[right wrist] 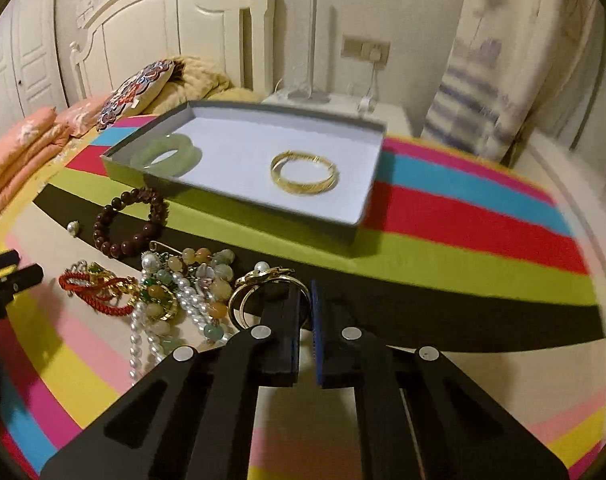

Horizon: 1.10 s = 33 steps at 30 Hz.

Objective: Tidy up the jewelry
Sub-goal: 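Withdraw both grippers from the tray back toward the jewelry pile, then grasp the dark red bead bracelet with the left gripper while the right grasps gold rings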

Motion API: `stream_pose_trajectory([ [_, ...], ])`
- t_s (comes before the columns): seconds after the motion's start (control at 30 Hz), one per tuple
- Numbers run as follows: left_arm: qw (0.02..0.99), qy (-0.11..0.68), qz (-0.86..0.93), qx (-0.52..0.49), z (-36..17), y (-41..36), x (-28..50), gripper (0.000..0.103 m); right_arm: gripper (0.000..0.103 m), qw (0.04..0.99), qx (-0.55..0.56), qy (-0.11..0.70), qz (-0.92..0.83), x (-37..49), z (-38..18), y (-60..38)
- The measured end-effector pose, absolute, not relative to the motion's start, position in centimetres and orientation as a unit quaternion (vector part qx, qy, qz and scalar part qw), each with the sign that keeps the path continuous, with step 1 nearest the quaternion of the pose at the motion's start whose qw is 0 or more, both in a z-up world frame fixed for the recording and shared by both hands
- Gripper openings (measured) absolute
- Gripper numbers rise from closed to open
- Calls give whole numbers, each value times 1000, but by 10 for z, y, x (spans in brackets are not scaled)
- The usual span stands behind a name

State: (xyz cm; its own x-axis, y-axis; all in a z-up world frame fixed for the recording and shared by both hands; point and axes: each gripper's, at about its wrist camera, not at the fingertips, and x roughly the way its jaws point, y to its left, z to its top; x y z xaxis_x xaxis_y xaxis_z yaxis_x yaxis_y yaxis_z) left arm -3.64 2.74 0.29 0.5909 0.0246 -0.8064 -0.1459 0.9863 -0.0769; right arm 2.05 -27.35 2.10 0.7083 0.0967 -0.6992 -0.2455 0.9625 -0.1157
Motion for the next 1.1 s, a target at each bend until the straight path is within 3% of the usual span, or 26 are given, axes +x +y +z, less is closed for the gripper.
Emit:
stream_pose_trajectory([
  [0.73, 889, 455, 40, -43, 6, 16, -28, 99, 6, 915, 43, 371, 156, -14, 26, -319],
  [0.83, 892, 449, 29, -40, 11, 9, -23, 93, 6, 912, 49, 377, 154, -13, 21, -321],
  [1.03, 900, 435, -9, -35, 27, -13, 4, 90, 6, 912, 50, 377, 156, -12, 21, -320],
  [1.1, 900, 435, -19, -27, 29, -20, 19, 83, 6, 912, 55, 377, 155, -12, 20, -322],
])
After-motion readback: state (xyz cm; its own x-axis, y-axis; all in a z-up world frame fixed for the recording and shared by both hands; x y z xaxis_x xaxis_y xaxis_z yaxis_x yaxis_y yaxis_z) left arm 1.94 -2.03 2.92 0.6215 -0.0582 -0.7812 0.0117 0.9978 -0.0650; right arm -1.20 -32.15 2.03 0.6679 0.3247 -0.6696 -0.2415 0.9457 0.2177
